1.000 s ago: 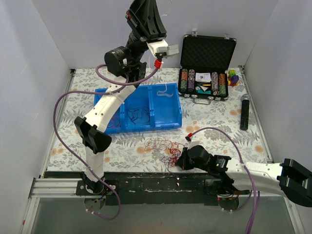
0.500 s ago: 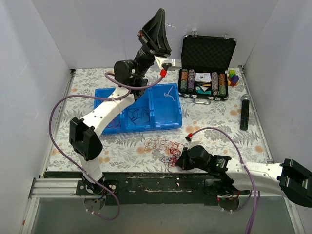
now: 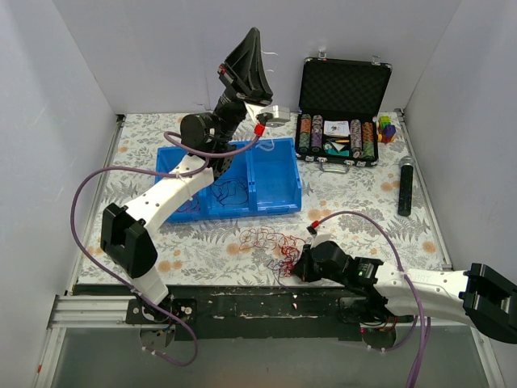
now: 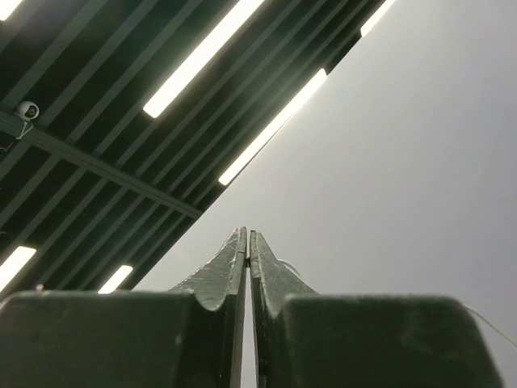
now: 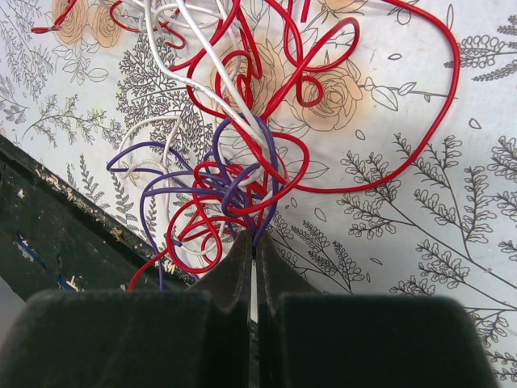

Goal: Untangle the cables

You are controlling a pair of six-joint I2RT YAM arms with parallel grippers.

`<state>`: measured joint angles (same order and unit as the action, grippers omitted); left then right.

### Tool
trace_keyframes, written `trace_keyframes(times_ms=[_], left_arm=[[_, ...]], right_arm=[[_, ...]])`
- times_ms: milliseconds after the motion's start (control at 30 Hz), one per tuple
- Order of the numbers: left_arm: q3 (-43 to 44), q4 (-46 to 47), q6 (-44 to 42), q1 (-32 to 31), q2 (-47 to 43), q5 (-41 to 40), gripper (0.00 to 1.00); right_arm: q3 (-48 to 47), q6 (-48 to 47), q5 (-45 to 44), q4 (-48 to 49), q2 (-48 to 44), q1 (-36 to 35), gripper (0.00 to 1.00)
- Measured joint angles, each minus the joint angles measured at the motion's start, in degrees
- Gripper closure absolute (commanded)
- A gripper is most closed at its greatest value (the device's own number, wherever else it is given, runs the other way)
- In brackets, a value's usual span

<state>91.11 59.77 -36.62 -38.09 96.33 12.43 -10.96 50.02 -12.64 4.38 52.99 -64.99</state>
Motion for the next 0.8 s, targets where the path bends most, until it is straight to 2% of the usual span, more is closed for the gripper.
trace_keyframes(times_ms=[367, 800], left_arm=[[-0.5, 1.0, 0.2, 0.0, -0.3, -0.9, 1.0], [-22.1, 2.7, 0.0, 0.1, -5.7, -1.3, 1.0]], right_arm=[[0.0, 0.0, 0.0, 0.1, 0.1, 0.0, 0.99], [0.0, 0.0, 0.0, 0.1, 0.1, 0.0, 0.99]])
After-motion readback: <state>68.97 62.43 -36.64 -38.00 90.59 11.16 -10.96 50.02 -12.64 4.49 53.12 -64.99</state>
